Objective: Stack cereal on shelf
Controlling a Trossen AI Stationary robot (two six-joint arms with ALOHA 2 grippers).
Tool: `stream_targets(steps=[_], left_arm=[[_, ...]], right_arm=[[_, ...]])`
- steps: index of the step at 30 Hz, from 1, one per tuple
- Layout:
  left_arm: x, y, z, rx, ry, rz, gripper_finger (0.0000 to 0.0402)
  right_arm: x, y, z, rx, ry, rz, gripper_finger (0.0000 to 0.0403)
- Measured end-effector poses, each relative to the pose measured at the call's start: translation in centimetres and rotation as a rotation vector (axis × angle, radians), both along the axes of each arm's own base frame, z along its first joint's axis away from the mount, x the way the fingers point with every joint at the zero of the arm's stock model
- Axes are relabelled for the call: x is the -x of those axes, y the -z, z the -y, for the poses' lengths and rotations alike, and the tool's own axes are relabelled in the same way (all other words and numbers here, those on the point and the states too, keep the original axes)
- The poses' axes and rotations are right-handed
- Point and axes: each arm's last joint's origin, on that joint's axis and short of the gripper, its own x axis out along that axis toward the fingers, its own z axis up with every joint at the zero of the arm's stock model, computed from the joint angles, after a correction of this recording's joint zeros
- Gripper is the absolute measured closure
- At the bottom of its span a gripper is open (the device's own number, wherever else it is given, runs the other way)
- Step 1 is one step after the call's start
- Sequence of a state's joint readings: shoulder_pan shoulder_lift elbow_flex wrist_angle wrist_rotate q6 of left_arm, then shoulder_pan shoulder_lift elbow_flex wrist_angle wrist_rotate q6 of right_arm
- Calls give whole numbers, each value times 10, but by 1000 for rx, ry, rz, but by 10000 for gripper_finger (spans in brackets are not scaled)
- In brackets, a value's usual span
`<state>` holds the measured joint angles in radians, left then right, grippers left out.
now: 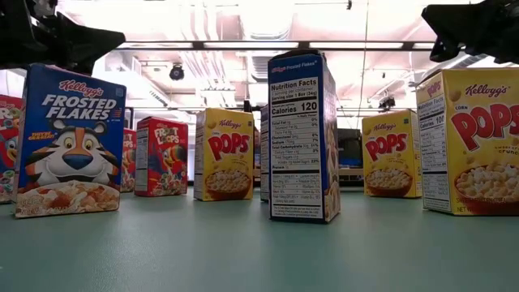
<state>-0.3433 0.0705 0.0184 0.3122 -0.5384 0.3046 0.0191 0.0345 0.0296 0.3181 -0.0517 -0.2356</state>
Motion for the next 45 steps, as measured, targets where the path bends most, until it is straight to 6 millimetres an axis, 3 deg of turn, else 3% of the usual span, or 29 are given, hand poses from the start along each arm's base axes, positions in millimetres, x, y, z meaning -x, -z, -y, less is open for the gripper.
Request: stream_targets(steps=[34,37,41,45], left_arm=[[0,0,0,0,0,0,401],[0,-1,0,17,8,13,401],[1,-5,1,186,102,89,401],[4,-14,0,249,122,194,401]], right_arm=[[1,-4,0,-11,7,45,376],[1,-6,4,-163,88,63,376],[-3,-3,9,-374,220,52,376],[-8,-6,10,-487,198,34,376]])
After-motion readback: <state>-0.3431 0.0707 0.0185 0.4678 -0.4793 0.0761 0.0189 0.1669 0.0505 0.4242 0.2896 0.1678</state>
